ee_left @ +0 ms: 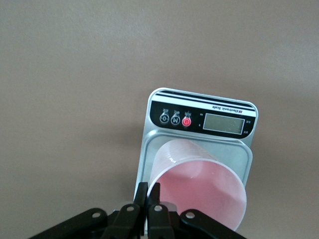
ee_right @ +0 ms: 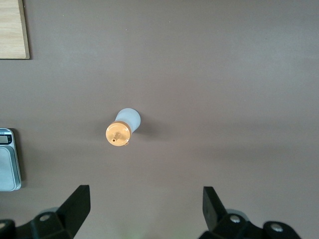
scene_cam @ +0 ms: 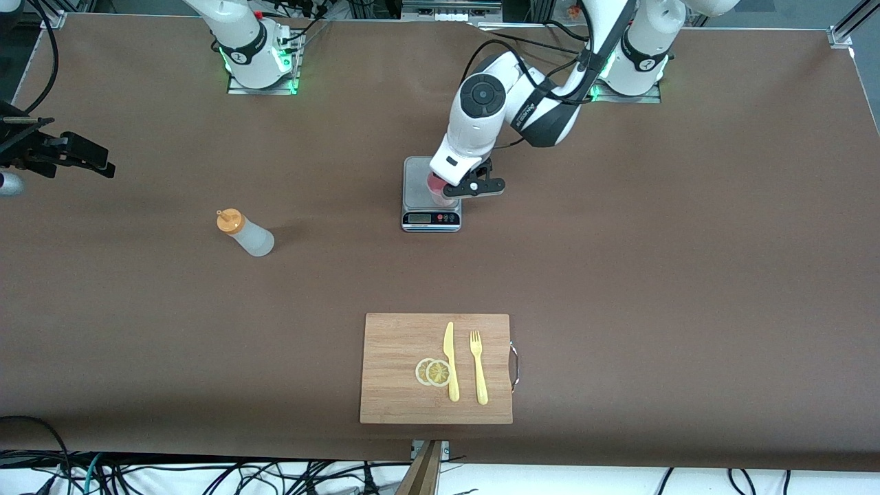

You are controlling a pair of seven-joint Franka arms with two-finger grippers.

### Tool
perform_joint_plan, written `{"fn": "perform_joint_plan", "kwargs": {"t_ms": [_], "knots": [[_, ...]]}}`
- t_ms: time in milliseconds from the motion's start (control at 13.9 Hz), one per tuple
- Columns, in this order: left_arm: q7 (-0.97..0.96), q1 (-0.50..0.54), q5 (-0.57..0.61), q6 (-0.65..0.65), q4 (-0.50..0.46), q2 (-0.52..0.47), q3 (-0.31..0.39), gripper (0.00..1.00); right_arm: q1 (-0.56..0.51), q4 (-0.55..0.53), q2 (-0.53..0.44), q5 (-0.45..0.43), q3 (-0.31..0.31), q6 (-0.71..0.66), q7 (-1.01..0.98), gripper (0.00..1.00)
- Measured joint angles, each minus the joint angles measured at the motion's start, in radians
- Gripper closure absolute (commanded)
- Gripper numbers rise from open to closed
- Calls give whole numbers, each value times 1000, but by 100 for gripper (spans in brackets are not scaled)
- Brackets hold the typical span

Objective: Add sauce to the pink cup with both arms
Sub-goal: 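Carry the pink cup with the left gripper onto the silver scale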

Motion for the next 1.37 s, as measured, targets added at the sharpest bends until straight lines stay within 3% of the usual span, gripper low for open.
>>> {"fn": "perform_joint_plan", "kwargs": {"t_ms": [433,505,577,721,793,1154,1370], "knots": [[-33,-20,0,43,1,33,-16,100,0,0,0,0,0,0,0,0],[-33,-20,0,45,1,38,-16,88,0,0,0,0,0,0,0,0],[-33,-19,0,45,2,37,-16,65,0,0,0,0,0,0,0,0],[-33,-19,0,45,4,38,-16,34,0,0,0,0,0,0,0,0],[-33,-19,0,45,4,39,-16,0,0,0,0,0,0,0,0,0],[-33,-15,0,34,29,35,-15,0,-1,0,2,0,-1,-2,0,0],[-24,5,0,-52,104,24,-6,0,0,0,5,0,0,-51,0,0]]}}
